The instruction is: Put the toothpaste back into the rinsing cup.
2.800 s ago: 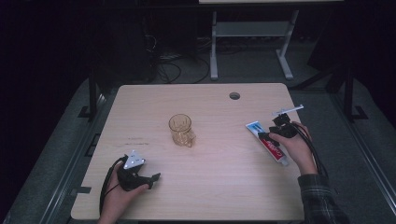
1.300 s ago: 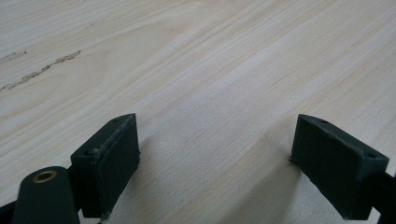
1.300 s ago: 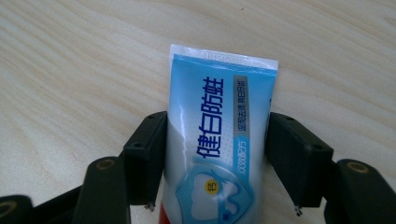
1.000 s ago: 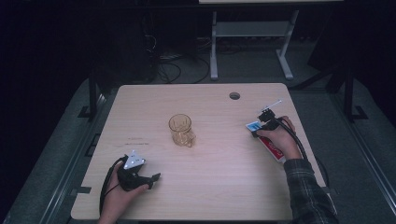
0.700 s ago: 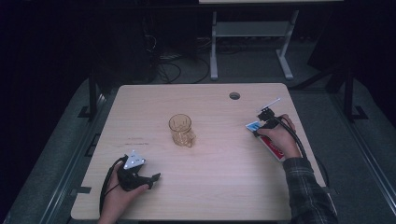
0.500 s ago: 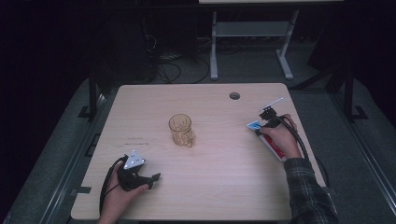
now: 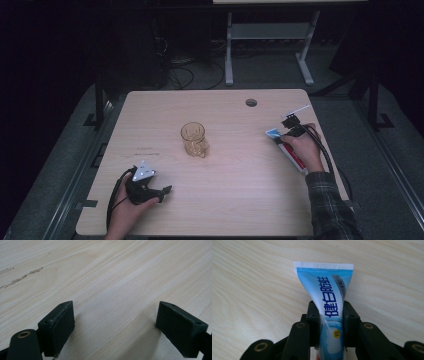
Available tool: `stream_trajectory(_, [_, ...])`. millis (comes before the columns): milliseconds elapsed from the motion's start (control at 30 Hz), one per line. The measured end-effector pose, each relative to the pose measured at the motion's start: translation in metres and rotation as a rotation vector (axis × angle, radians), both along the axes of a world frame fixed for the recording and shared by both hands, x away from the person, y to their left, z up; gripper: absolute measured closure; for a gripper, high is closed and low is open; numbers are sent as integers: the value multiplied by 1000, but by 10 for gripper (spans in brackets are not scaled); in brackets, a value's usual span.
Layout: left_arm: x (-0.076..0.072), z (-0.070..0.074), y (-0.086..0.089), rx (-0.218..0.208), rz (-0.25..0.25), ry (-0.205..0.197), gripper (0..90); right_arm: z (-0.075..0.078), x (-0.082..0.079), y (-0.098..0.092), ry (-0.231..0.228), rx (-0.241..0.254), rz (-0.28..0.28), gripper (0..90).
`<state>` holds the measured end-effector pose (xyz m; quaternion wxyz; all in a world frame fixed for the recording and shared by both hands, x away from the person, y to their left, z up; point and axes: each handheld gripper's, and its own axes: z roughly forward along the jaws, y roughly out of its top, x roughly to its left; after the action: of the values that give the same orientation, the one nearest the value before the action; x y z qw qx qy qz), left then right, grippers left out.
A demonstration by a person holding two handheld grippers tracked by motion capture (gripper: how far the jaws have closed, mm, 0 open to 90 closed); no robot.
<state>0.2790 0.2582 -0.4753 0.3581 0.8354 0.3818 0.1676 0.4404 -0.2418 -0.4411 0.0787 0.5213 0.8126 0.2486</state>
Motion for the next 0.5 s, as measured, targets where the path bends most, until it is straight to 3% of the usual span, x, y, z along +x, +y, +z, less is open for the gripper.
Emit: stream_trajectory(500, [0, 0, 0, 0, 0, 0, 141, 23, -12, -12, -81, 96, -19, 726])
